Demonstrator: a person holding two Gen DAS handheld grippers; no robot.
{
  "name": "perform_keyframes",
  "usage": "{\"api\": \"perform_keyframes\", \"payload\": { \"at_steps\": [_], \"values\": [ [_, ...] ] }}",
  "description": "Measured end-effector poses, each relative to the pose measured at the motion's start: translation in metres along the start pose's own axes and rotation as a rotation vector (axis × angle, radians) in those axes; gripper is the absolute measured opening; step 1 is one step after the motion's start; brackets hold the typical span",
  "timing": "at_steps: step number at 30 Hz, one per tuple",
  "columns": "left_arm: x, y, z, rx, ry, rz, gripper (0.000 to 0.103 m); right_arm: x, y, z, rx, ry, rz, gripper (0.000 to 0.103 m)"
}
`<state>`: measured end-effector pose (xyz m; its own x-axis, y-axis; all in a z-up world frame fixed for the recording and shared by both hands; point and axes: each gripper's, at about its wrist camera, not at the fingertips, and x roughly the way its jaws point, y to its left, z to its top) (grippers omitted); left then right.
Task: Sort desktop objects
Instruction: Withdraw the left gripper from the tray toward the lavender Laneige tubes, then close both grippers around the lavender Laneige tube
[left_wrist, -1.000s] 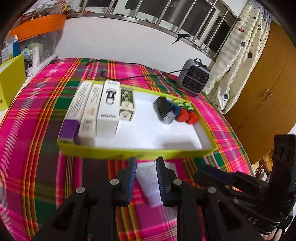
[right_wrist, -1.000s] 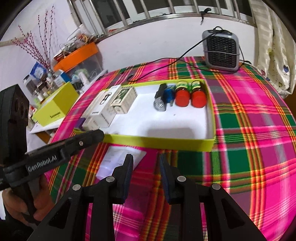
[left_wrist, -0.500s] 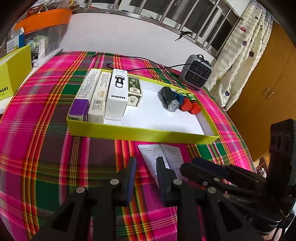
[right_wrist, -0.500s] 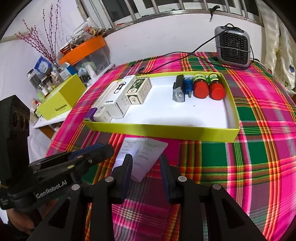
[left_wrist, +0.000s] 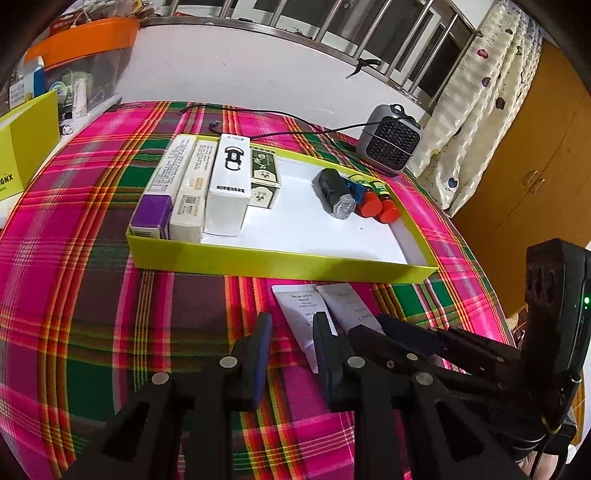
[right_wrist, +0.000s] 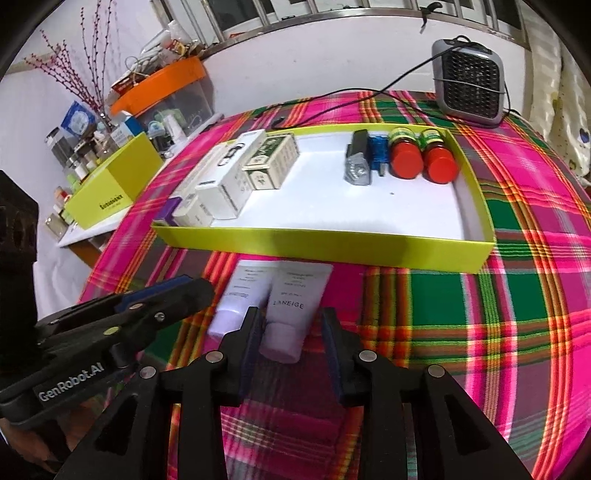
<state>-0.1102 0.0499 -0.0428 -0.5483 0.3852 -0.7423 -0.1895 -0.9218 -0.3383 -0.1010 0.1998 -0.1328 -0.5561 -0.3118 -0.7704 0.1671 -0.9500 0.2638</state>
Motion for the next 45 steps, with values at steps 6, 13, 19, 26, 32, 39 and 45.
{"api": "perform_keyframes", "payload": {
  "at_steps": [6,13,19,26,32,39,45],
  "values": [
    [0.004,-0.006,-0.001,0.020,0.006,0.006,0.029,0.000,-0.001,0.001,-0.034,-0.003,-0.022,0.035],
    [0.010,-0.015,-0.003,0.055,0.018,0.001,0.033,0.000,-0.010,0.002,-0.079,-0.001,-0.018,0.034],
    [0.015,-0.020,-0.005,0.083,0.027,0.008,0.035,-0.001,-0.012,0.001,-0.104,0.003,-0.010,0.032],
    [0.018,-0.022,-0.007,0.128,0.022,0.064,0.035,-0.004,-0.016,-0.001,-0.125,0.006,-0.010,0.033],
    [0.019,-0.023,-0.007,0.160,0.012,0.084,0.035,-0.006,-0.014,-0.001,-0.185,-0.006,-0.031,0.033],
    [0.023,-0.026,-0.007,0.206,0.007,0.092,0.035,-0.003,-0.008,0.001,-0.259,-0.006,-0.017,0.034],
    [0.024,-0.026,-0.007,0.227,0.005,0.088,0.035,0.002,-0.009,0.004,-0.274,0.003,-0.009,0.034]
  ]
}}
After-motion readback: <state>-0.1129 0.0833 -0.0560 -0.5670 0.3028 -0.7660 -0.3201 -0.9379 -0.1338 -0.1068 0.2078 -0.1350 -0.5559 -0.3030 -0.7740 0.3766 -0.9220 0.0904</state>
